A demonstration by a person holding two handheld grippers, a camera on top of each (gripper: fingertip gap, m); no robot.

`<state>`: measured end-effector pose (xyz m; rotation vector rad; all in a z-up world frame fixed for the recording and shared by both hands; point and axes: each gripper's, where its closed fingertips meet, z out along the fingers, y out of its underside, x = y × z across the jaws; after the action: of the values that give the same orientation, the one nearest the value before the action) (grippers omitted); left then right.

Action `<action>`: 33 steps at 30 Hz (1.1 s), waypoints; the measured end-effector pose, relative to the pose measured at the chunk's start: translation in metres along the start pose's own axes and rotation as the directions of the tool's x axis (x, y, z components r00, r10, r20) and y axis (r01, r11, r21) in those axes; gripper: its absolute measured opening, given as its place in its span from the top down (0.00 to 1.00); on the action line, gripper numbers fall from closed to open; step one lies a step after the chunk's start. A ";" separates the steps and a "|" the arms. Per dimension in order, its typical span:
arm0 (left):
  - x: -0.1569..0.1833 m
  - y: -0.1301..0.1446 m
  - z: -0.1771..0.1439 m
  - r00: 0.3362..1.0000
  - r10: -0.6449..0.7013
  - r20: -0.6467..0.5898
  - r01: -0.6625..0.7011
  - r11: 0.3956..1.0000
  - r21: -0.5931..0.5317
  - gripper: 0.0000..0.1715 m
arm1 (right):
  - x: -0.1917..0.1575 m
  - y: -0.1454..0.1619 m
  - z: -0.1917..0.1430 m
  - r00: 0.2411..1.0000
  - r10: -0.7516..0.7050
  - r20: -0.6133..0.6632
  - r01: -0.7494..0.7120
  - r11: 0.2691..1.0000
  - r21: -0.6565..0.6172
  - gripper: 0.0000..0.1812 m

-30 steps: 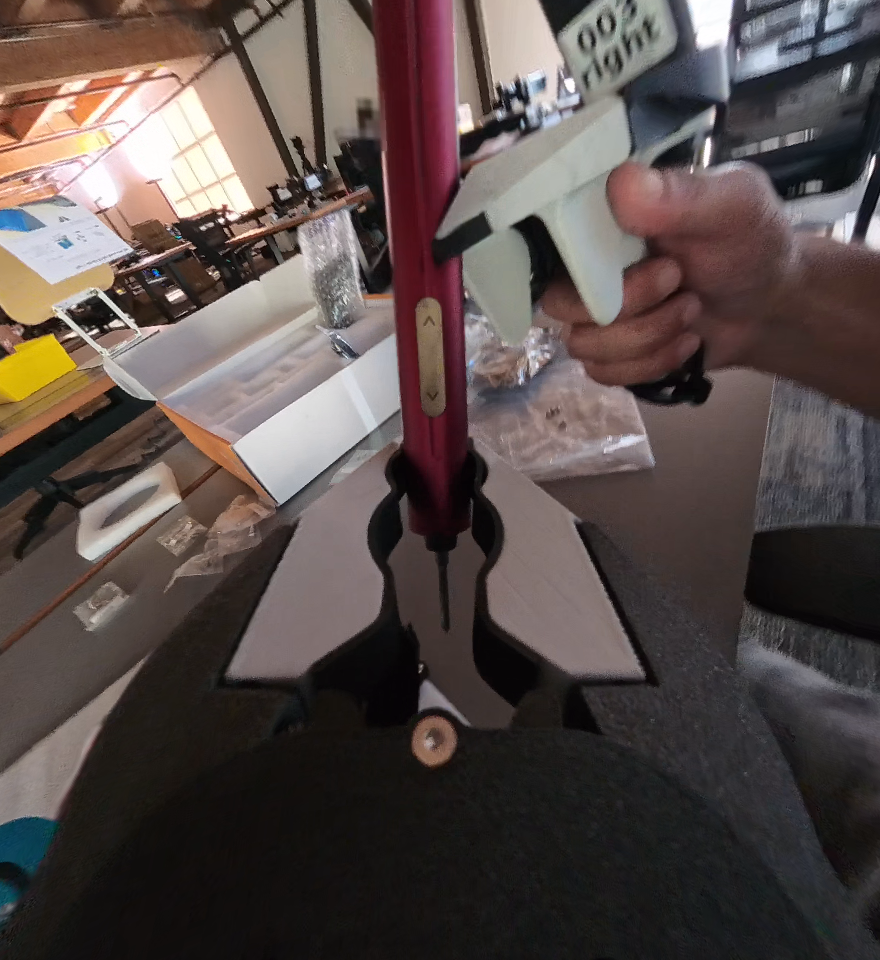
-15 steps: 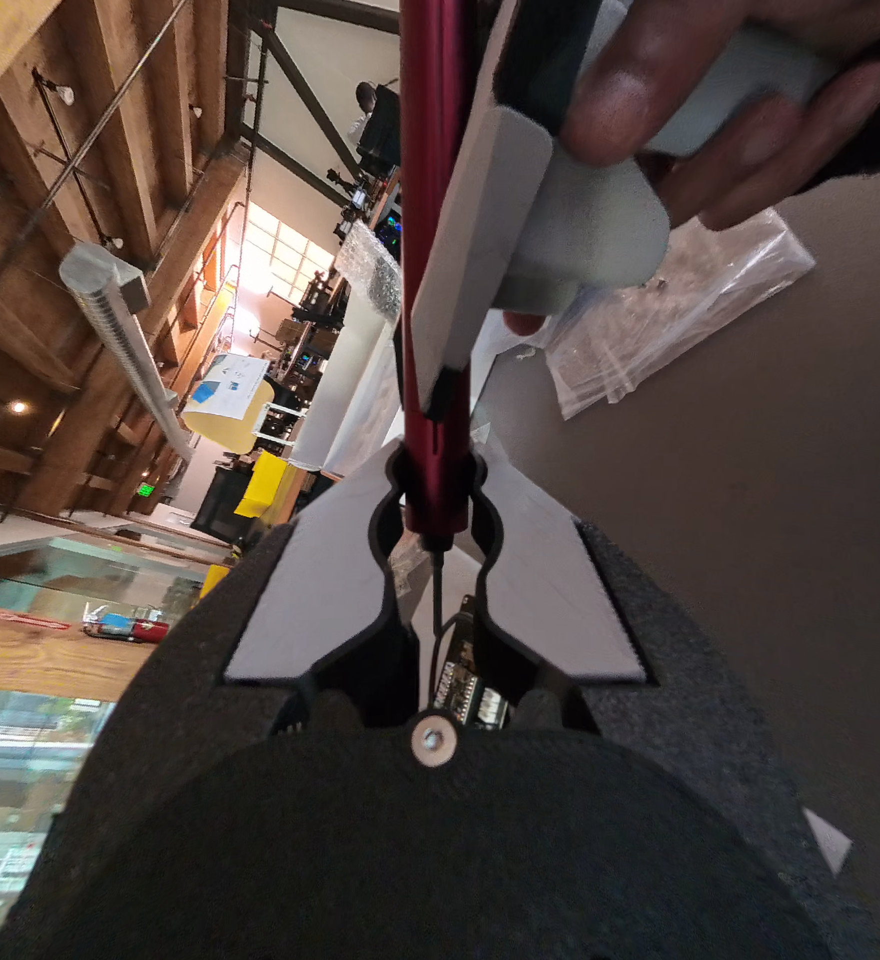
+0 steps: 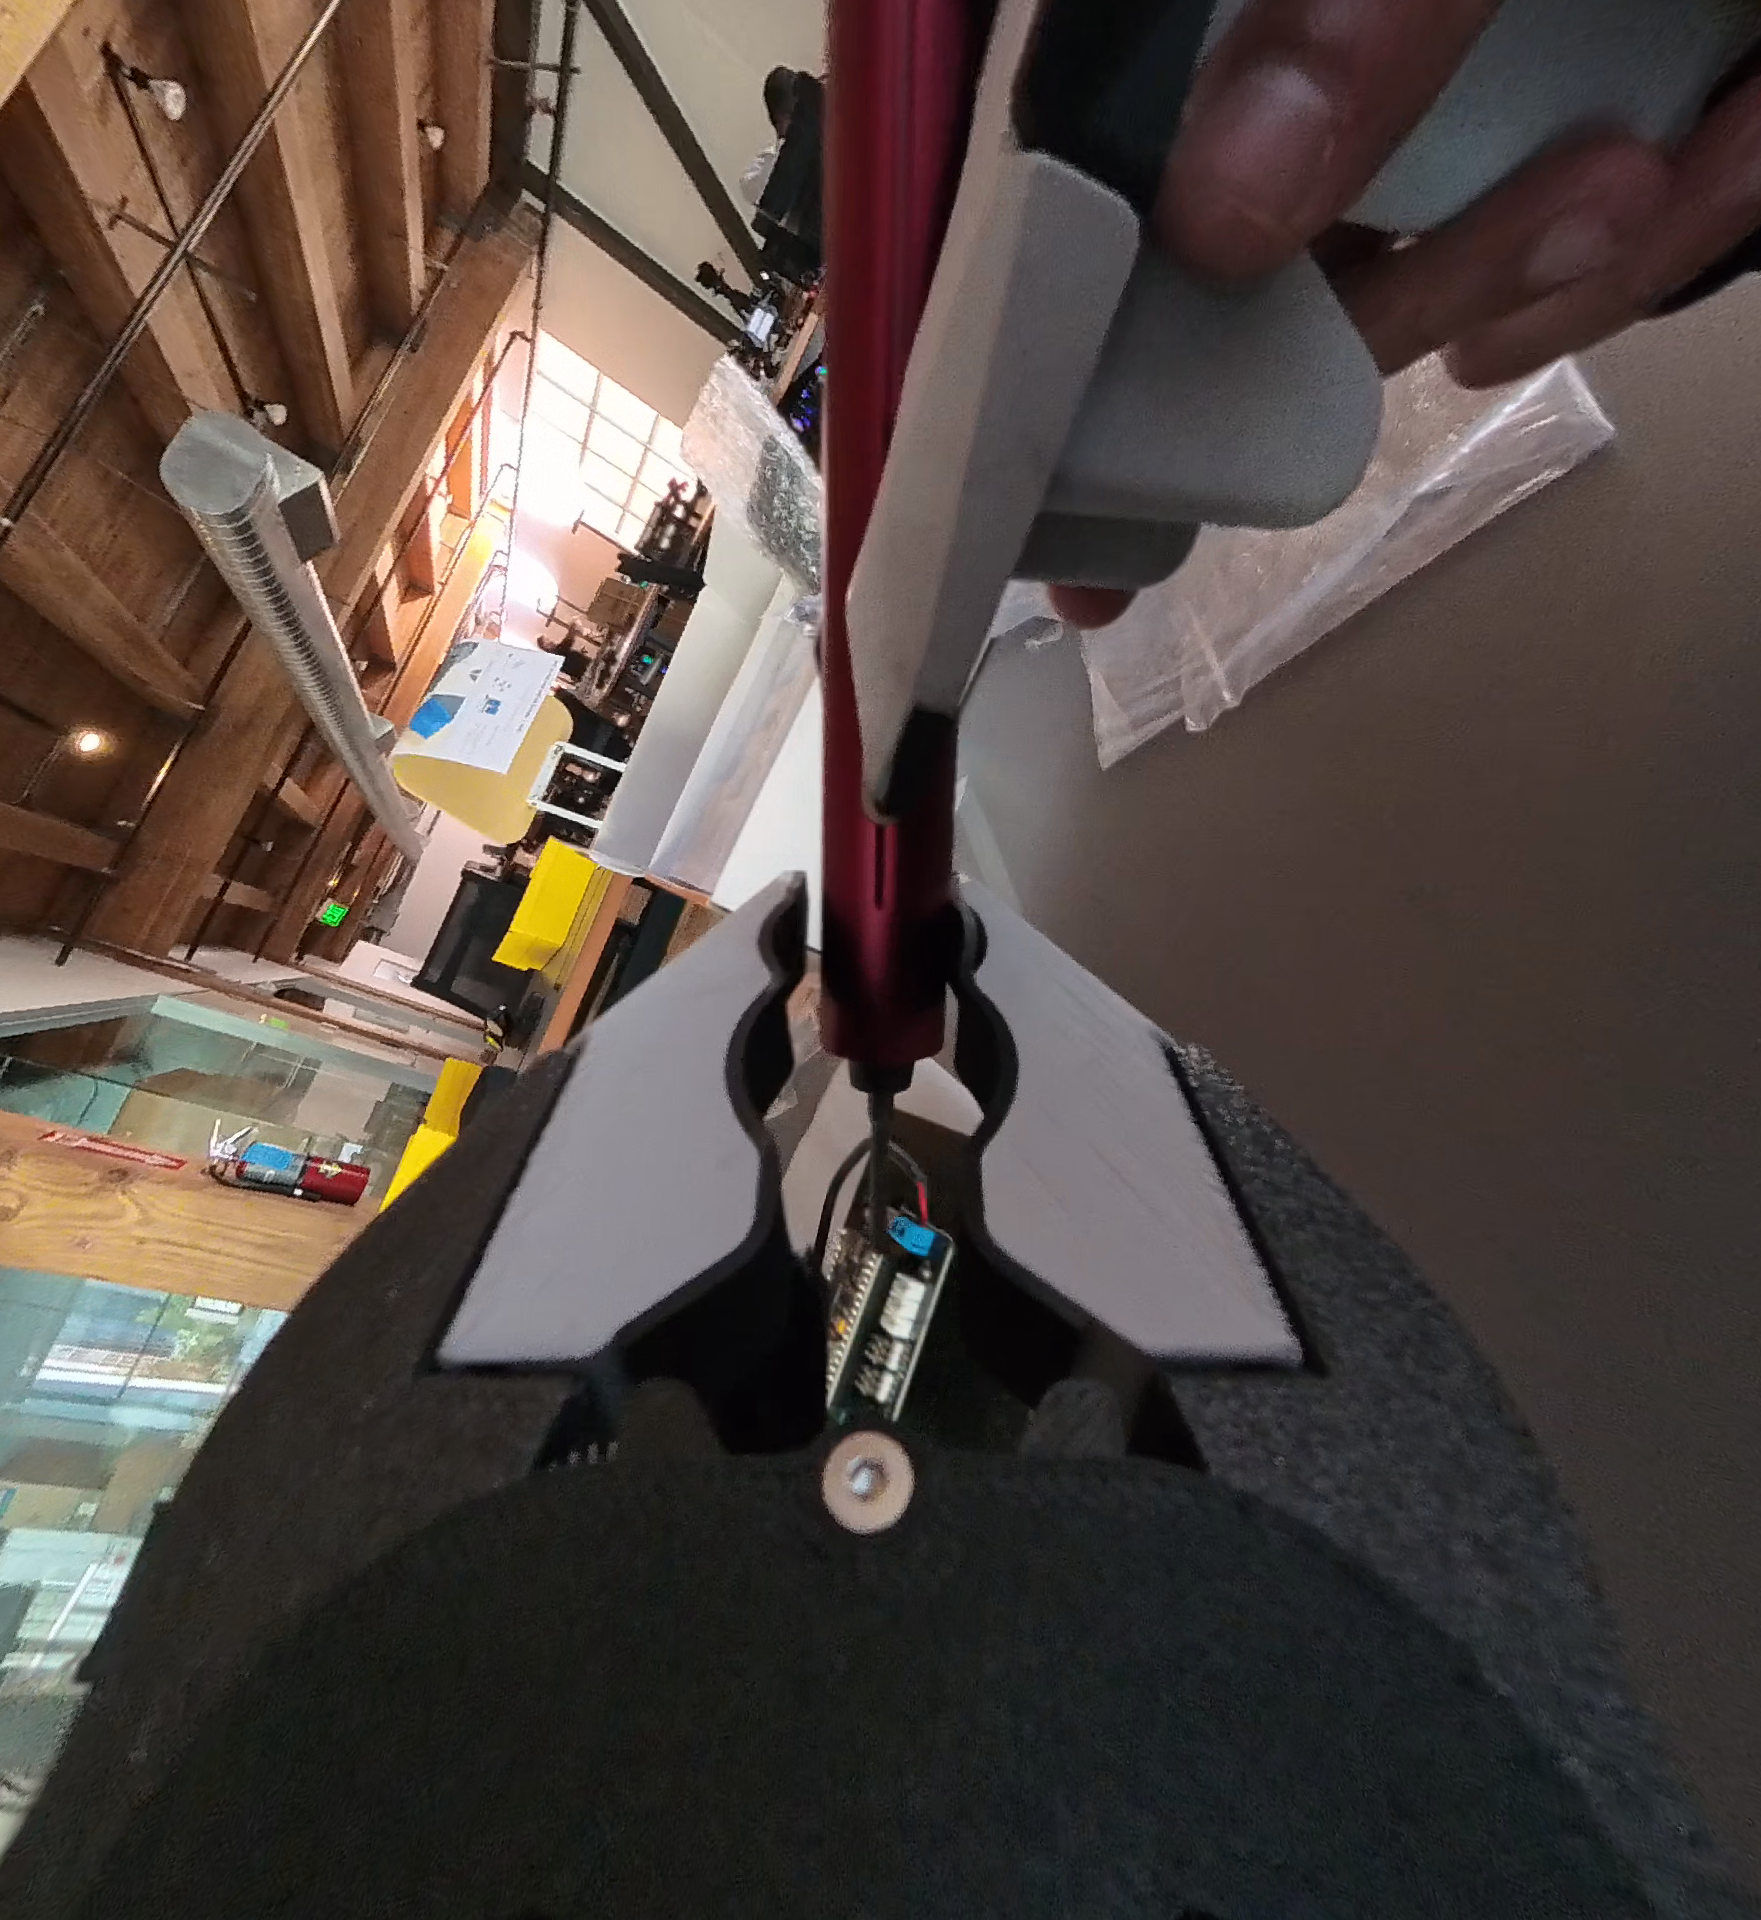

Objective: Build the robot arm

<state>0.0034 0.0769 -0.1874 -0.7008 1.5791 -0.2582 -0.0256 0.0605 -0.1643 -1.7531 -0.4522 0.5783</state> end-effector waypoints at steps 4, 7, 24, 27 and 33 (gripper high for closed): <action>0.021 0.012 -0.015 0.997 0.051 -0.063 -0.051 0.999 0.007 0.88 | -0.015 0.016 0.006 0.996 0.081 0.029 -0.082 0.996 0.031 0.88; 0.031 0.015 -0.018 0.994 0.081 -0.071 -0.080 0.997 0.013 0.88 | -0.022 0.027 0.008 0.997 0.078 0.009 -0.078 0.996 0.053 0.89; 0.042 0.038 -0.020 0.991 0.064 -0.119 -0.062 0.998 0.016 0.88 | -0.017 0.046 0.022 0.981 0.196 -0.007 -0.193 0.971 0.139 0.89; 0.043 0.037 -0.020 0.989 -0.049 -0.137 0.051 0.999 0.011 0.85 | -0.016 0.046 0.020 0.972 0.234 0.020 -0.234 0.962 0.139 0.89; 0.035 0.046 -0.039 0.990 -0.103 -0.099 0.103 0.995 0.002 0.81 | -0.012 0.045 0.018 0.967 0.255 0.014 -0.254 0.954 0.157 0.89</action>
<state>-0.0461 0.0836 -0.2360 -0.7749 1.6366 -0.3798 -0.0456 0.0564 -0.2097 -1.6707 -0.1697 0.7701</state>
